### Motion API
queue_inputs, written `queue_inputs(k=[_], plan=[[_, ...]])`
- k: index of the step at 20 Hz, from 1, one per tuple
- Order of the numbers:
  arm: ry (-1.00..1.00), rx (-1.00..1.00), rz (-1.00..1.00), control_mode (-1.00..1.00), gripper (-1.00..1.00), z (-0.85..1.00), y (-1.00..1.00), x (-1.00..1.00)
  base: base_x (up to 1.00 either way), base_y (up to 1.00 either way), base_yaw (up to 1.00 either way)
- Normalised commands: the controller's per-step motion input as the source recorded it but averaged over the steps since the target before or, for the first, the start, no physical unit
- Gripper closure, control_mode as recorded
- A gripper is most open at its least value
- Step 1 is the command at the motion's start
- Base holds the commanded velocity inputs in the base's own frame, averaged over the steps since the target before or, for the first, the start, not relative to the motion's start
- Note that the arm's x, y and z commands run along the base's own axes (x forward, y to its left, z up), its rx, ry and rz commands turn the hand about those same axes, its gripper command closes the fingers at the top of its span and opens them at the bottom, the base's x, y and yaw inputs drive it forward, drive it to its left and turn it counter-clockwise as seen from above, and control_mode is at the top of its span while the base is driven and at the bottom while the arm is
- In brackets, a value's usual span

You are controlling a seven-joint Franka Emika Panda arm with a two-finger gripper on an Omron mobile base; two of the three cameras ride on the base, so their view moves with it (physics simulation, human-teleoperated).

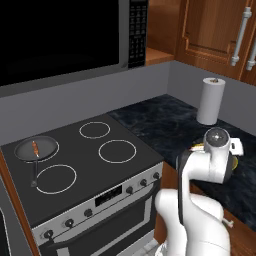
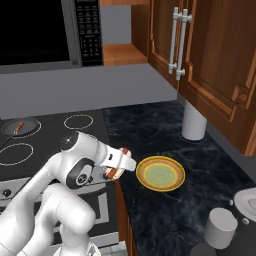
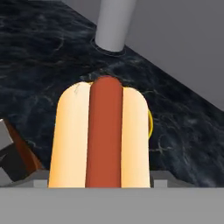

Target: Place the cold items (mushroom and carrot) from the fridge in one tupperware on the dining counter. Place the warm items (kebab skewer and hot dog) in the stove area in another tupperware.

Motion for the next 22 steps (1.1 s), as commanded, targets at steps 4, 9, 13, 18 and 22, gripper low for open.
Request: queue_inputs(k=[4, 9, 13, 18, 22], plan=[[0.06, 0.00, 0.00, -1.00, 1.00, 0.75, 0.75, -0.42, 0.00, 0.00, 0.00], [0.13, 0.00, 0.06, -1.00, 1.00, 0.45, 0.53, -0.47, 0.00, 0.00, 0.00], [0.02, -0.01, 0.26, -1.00, 1.00, -0.05, 0.09, -0.52, 0.00, 0.00, 0.00], [0.00, -0.01, 0.05, -1.00, 1.00, -0.03, 0.03, -0.07, 0.00, 0.00, 0.00], [-0.02, 0.00, 0.00, 1.00, 1.00, -0.07, 0.00, -0.07, -0.27, -0.04, 0.14]])
